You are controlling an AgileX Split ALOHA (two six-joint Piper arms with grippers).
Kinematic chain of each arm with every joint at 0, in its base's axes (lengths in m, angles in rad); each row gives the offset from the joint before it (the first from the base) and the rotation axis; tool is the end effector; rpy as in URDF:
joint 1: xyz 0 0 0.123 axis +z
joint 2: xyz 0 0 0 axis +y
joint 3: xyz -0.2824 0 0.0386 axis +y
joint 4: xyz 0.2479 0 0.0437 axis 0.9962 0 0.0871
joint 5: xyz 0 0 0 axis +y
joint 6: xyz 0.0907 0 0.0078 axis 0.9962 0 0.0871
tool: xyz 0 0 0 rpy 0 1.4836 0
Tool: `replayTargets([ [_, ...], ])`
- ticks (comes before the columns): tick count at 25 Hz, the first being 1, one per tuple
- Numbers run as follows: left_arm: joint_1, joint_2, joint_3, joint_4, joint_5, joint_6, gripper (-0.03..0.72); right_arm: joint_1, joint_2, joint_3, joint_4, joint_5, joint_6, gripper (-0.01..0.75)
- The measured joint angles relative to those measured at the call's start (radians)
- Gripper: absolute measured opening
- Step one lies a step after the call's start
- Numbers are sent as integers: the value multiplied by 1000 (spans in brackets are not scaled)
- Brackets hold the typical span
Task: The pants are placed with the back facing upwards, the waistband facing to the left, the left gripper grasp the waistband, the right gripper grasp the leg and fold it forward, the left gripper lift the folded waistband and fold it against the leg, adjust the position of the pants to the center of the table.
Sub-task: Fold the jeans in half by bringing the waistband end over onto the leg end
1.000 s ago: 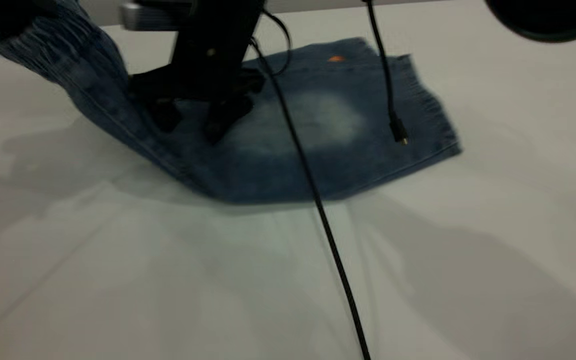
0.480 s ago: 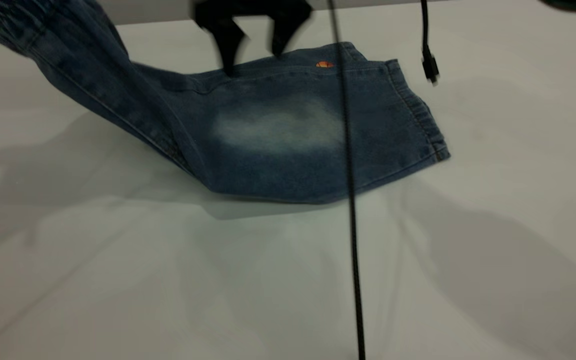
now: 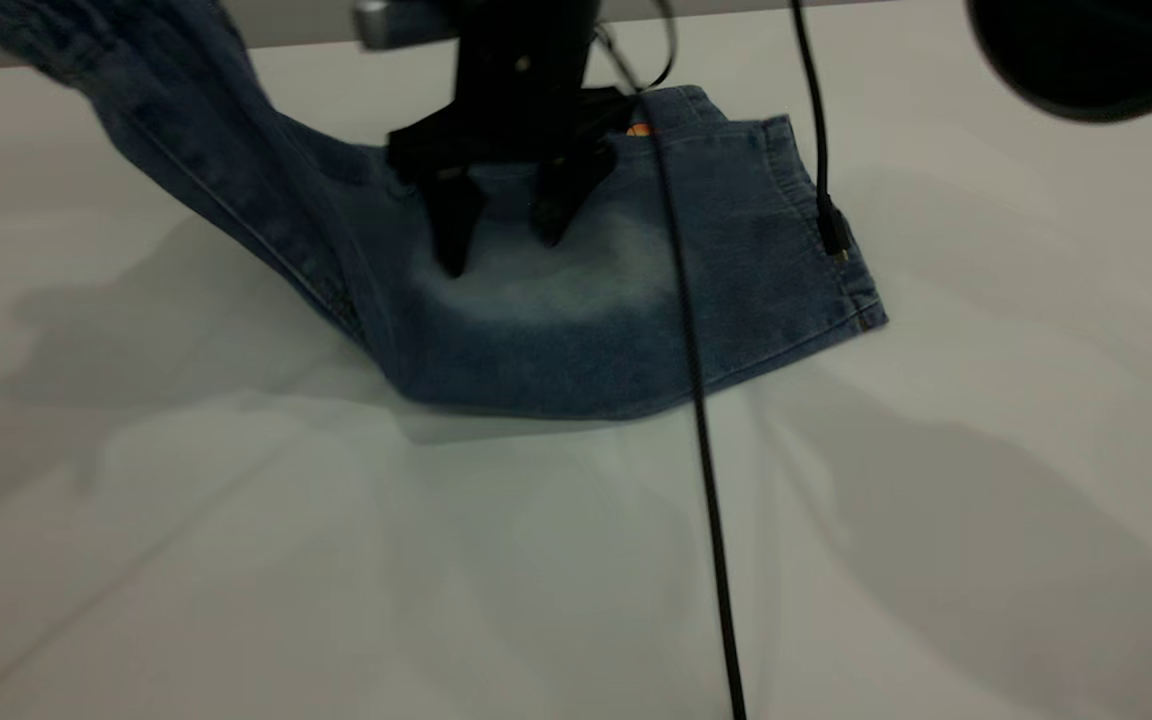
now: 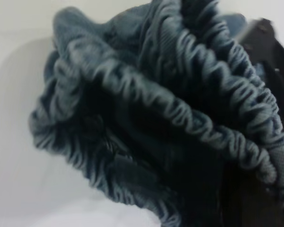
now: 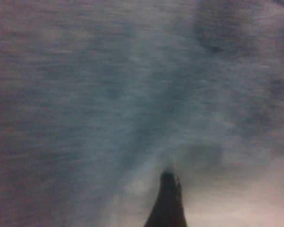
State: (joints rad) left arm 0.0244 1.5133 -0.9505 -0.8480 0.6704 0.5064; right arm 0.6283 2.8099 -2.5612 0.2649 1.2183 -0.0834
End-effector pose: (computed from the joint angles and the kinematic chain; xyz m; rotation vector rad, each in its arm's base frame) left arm 0.3024 -0.0351 0.2459 -0.1107 2.5013 -0.6911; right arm 0.4304 0.3403 0.0733 -0.9472 2.8408 0.4503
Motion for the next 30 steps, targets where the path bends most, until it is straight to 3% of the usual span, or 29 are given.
replayTargets([
  [8,-194,0,0,0,-131,0,99,2,-12,-24,-3,6,11,535],
  [14,-201,0,0,-14,-126,0,99,-28,-107,-70,-113,5,12,535],
  [20,-242,2,-6,-49,-187,17,99,-96,-220,-71,-265,6,30,535],
  [30,-413,181,-147,-47,-239,18,99,-255,-413,-71,-324,6,30,535],
])
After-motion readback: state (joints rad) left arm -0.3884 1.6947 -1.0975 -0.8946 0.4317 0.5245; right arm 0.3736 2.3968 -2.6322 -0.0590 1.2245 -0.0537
